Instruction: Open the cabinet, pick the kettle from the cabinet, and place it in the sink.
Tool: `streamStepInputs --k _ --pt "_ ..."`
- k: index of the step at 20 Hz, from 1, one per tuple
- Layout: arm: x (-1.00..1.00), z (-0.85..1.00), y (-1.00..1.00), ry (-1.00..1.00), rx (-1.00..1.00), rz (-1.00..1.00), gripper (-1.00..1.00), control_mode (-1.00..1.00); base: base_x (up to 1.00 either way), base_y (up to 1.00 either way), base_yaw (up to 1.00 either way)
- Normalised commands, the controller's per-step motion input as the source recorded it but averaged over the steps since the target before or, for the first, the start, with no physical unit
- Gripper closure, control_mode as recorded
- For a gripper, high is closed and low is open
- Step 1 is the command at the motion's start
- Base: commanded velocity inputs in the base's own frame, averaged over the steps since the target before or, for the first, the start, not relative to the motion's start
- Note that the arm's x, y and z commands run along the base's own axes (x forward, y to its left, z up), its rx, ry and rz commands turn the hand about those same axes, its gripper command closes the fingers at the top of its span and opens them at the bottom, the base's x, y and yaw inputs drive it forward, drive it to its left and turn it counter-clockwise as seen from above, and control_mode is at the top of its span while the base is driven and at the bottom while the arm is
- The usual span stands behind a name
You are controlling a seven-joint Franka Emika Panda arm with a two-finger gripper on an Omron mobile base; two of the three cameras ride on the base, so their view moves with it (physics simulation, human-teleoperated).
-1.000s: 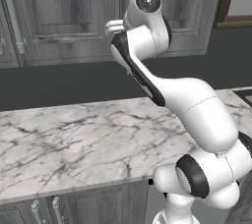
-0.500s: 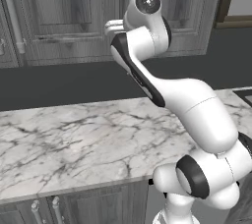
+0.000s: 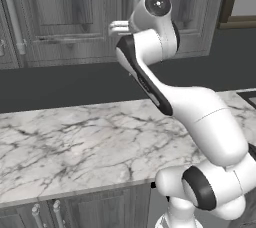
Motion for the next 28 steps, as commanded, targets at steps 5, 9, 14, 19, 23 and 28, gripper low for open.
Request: streamStepInputs --k 5,9,14,19,23,28 --pt "-0.41 0.02 -0.02 0.00 0.06 0.00 1.00 -1.00 0.00 0.00 0.00" --pt "-0.44 0.02 -0.03 0.00 0.05 0.00 1.00 -1.00 0.00 0.00 0.00" --pt "-0.45 0.04 -0.04 0.00 0.03 0.00 1.00 -1.00 0.00 0.00 0.00" --pt "-0.45 0.05 -0.06 0.00 0.02 0.00 1.00 -1.00 0.00 0.00 0.00" --pt "-0.45 0.09 -0.10 0.00 0.01 0.00 1.00 -1.00 0.00 0.00 0.00" --pt "-0.46 0.11 -0.11 0.00 0.02 0.00 1.00 -1.00 0.00 0.00 0.00"
